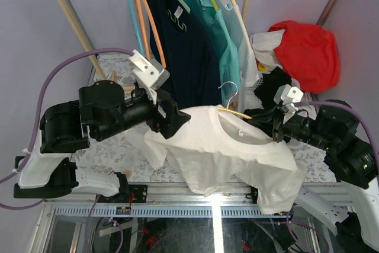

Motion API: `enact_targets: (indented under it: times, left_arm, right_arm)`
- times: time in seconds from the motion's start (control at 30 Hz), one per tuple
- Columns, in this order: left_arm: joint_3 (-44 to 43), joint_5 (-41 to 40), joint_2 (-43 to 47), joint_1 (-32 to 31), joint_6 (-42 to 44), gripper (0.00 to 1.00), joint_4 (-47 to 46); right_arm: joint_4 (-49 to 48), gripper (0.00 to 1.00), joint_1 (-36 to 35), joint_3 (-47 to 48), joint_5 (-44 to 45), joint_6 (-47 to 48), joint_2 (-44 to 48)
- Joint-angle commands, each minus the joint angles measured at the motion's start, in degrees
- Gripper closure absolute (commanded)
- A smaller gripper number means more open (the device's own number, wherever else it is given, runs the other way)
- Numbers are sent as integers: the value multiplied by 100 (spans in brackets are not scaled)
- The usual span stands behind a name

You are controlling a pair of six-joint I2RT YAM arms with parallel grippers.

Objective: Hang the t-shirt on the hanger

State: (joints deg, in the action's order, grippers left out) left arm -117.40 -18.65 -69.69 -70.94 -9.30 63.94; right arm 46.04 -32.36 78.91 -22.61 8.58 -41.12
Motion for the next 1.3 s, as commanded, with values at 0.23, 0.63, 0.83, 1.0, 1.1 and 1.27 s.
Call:
enact_targets:
  times: [0.23, 0.63, 0.83, 1.0, 1.1, 1.27]
  left_arm:
    - [-41, 1451, -59, 148, 209, 10, -114]
    - [297, 2967, -184, 676, 62, 8, -338]
    - [603, 3916, -235, 1146, 2, 9, -540]
    - [661, 4315, -224, 1320, -71, 30, -625]
    - [636, 4330, -227, 1368, -81, 64, -644]
    - [613, 4106, -311, 1389, -42, 100, -608]
  right_arm:
    - [-756, 100, 18, 702, -1638, -246, -128]
    - [-1088, 100, 18, 688, -1983, -365, -64]
    - [-1227, 100, 17, 559, -1793, -269, 73]
    - [-1368, 100, 19, 354, -1719, -258, 216]
    - [-1398, 100, 19, 244, -1663, -243, 276]
    - [-1434, 100, 19, 131, -1536, -243, 291]
